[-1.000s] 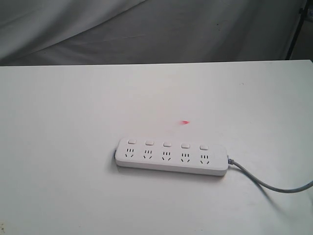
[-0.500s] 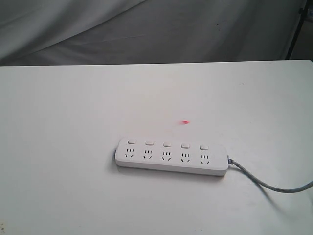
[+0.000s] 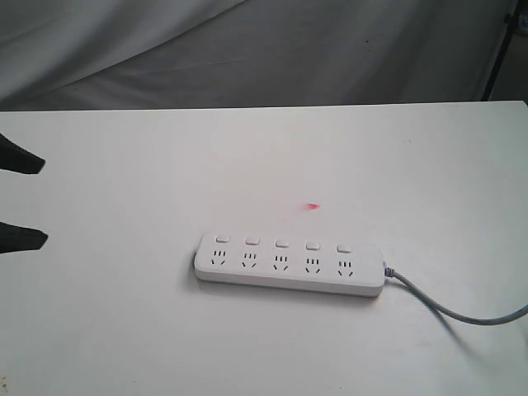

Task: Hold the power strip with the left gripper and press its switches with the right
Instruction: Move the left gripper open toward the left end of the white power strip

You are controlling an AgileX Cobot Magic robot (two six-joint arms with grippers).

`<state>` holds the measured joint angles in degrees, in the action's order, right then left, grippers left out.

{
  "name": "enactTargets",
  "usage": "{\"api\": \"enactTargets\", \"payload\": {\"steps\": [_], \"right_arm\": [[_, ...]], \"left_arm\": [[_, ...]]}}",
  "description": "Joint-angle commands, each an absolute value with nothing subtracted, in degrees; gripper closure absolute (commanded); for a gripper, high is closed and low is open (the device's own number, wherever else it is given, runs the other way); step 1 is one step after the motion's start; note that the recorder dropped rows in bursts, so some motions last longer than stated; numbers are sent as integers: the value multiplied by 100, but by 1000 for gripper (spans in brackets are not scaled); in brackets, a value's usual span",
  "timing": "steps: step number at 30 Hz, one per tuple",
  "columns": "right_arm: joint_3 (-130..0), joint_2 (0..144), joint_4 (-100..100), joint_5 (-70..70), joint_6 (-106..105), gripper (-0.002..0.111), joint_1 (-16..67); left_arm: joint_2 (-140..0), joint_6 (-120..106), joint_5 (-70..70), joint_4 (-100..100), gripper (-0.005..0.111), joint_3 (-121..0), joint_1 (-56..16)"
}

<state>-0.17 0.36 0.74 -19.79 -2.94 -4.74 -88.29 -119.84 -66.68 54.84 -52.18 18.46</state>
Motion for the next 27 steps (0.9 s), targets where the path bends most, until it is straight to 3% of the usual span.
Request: {"api": "enactTargets", "payload": {"steps": [1, 20, 27], "right_arm": [[0, 0, 48, -1977, -281, 108, -512], [0, 0, 48, -1977, -281, 108, -512], [0, 0, 48, -1977, -281, 108, -512]], "left_arm": [[-9504, -12000, -6567, 5456, 12, -5509, 1496], [-10678, -12000, -6001, 5087, 12, -6165, 134], [-10678, -12000, -6025, 5087, 12, -6165, 64]]}}
